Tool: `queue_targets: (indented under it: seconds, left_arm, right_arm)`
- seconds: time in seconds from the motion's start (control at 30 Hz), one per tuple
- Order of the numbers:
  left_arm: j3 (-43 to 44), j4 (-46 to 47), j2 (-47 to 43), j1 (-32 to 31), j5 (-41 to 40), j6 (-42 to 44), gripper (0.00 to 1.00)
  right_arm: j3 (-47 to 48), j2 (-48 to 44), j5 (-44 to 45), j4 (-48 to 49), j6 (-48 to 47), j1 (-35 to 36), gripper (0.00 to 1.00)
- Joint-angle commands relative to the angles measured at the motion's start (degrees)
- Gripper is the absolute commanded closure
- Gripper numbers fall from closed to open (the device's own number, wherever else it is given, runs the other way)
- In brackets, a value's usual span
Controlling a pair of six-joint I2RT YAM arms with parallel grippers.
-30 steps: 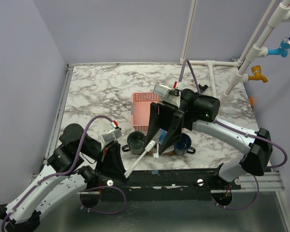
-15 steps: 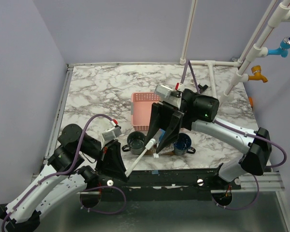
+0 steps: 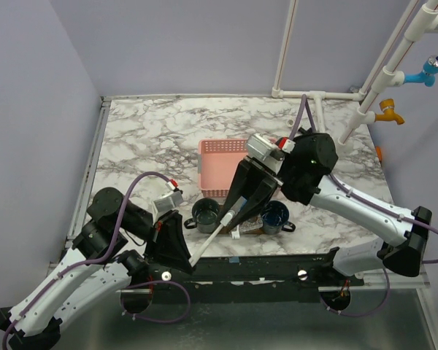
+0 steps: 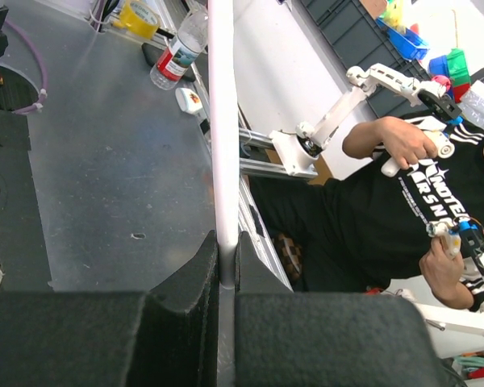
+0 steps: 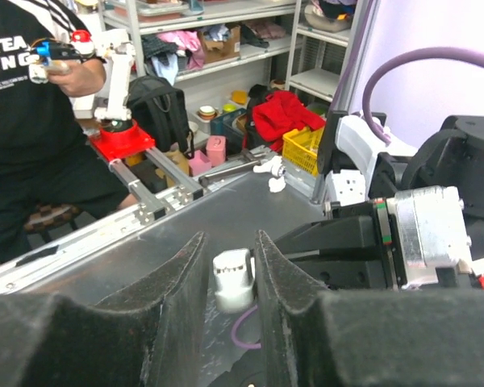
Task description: Prepare toiletry sets of a toothbrush and toothpaste on the tray
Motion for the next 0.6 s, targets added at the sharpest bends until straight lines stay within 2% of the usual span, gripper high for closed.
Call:
queue_targets:
  seconds: [0.0, 0.07, 0.33, 0.4, 0.53, 0.57]
  left_arm:
    - [-0.97, 1.93, -0.02, 0.18, -1.48, -0.67, 1.00]
    - [-1.01, 2.33, -0.08, 0.17, -1.47, -0.91, 1.00]
    - [-1.10, 3.62, -0.55, 0.17, -1.56, -1.41, 1.00]
    - [-1.19, 3.57, -0.62, 0.18, -1.57, -1.33, 1.00]
    - [-1.41, 3.25, -0.36, 0.13, -1.57, -1.07, 1.00]
    - [-1.41, 3.03, -0.22, 0.18, -1.70, -0.86, 0.96]
  right_arm:
    - [3.71, -2.21, 3.85, -30.53, -25.66, 2.52, 0.71]
    - [4.14, -2.11, 4.28, -33.67, -28.15, 3.00, 0.74]
    - [3.30, -2.17, 4.50, -33.70, -28.19, 3.30, 0.77]
    - [2.97, -2.42, 5.09, -33.68, -28.47, 3.35, 0.85]
    - [2.39, -2.89, 5.47, -33.62, -28.81, 3.38, 0.93]
    - [2.24, -3.04, 5.67, -33.62, -28.78, 3.39, 0.96]
